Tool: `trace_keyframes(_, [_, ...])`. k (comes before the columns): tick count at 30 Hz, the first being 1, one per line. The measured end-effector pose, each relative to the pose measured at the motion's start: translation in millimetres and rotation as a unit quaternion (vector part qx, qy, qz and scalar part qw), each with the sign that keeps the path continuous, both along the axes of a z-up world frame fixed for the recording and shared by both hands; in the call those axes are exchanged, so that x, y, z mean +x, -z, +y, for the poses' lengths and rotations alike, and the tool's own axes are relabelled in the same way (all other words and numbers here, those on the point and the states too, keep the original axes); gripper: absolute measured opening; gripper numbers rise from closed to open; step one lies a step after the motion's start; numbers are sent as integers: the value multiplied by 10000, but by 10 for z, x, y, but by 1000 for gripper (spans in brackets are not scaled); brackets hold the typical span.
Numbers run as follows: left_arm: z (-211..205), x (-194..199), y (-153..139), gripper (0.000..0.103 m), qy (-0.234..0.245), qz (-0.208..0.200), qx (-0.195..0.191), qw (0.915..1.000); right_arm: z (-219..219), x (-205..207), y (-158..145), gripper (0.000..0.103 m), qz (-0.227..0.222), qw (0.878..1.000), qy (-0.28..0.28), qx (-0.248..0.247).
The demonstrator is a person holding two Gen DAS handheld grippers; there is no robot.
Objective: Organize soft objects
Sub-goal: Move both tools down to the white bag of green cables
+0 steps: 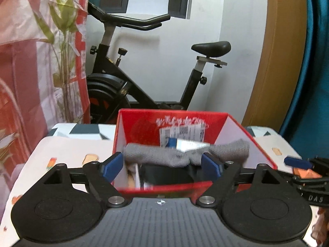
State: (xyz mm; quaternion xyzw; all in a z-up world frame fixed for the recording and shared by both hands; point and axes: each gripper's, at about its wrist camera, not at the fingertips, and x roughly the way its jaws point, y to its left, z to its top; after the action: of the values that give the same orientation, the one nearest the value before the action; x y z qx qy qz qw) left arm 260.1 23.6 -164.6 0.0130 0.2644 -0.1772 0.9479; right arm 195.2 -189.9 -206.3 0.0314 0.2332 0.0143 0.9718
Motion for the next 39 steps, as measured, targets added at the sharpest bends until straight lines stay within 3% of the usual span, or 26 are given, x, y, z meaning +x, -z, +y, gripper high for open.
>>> trace_keyframes(4, [123,-250,121,94,-12,103,40,9999,50,-123,128,93,131,9999,70,31])
trace_keyframes(8, [229,-452,267,99,-86,357,59,9993,96,-234,275,100,271,9996,61,45])
trace_keyframes(17, [309,-768,583,99,-309,854,-110,9958,126,-395,534,100,748,9970,-63,177])
trace_keyframes(28, [230,-1018,716,96,-271,1146,-215,9928,127,-609,683,100,1218,9917,-214,352])
trace_keyframes(39, [155,-1239,734,90,-122,1237,-284,9918,182,-813,751,100,1607,9863,-231,-276])
